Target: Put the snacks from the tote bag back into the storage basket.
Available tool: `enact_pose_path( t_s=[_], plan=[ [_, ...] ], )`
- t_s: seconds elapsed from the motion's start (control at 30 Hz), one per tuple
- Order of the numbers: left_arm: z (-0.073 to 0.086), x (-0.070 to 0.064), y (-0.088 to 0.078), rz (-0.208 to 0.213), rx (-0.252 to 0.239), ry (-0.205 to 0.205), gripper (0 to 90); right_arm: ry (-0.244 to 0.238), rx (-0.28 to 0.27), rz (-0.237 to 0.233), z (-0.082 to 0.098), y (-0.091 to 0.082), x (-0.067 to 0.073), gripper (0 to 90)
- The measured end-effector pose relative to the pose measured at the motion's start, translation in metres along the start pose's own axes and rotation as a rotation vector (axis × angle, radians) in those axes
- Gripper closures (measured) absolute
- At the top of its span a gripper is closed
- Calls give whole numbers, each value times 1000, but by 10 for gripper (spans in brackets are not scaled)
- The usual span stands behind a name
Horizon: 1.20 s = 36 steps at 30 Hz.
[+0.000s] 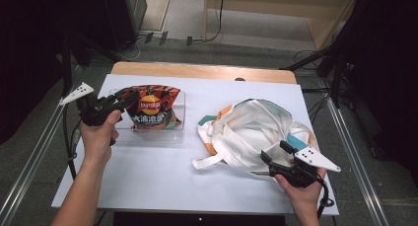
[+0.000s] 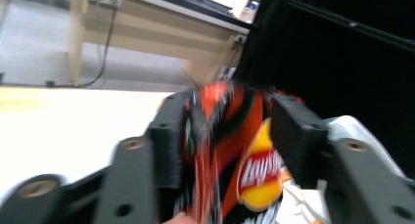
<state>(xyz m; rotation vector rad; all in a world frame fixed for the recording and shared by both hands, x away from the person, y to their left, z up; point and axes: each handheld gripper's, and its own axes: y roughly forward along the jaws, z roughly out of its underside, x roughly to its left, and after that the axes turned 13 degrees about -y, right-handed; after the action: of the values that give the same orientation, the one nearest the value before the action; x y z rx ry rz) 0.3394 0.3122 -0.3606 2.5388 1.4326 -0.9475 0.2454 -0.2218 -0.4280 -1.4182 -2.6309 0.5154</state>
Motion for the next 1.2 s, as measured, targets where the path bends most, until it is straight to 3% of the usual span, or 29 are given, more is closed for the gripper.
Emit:
enact_pose_path(
  t_s=[0.07, 0.2, 0.27, 0.47, 0.63, 0.77, 0.83, 0.87, 0.9, 0.97, 1.07, 1.13, 1.2],
  plan=[
    [8, 3, 2, -54, 5, -22, 352, 1, 1, 1, 0, 0, 0, 218],
    [21, 10, 6, -97, 32, -61, 346, 0, 4, 0, 1, 1, 1, 220],
    [24, 11, 11, -128, 54, -66, 388, 3, 6, -4, 1, 2, 1, 221],
    [22, 18, 21, -191, 36, -99, 659, 0, 13, -6, 2, 4, 2, 222],
    [24, 27, 29, -212, 69, -119, 900, 2, 16, -3, 3, 4, 1, 225],
    [24, 25, 26, -219, 54, -85, 900, 8, 20, 2, 4, 4, 0, 227],
    [22, 23, 21, -202, 15, -82, 900, 13, 18, 3, 4, 3, -1, 227],
    [20, 22, 20, -211, -12, -79, 841, 10, 16, 6, 4, 3, -1, 227],
    [18, 22, 20, -213, -36, -87, 690, 9, 16, 8, 4, 3, -2, 227],
    [15, 23, 21, -188, -57, -117, 485, 13, 17, 7, 4, 3, -2, 227],
    [13, 23, 31, -237, -47, -97, 288, 11, 16, 5, 3, 3, -1, 227],
    [10, 23, 36, -240, -45, -92, 265, 11, 18, 3, 3, 4, 0, 227],
    [8, 24, 39, -216, -51, -93, 296, 11, 20, 4, 3, 4, 0, 227]
  ],
)
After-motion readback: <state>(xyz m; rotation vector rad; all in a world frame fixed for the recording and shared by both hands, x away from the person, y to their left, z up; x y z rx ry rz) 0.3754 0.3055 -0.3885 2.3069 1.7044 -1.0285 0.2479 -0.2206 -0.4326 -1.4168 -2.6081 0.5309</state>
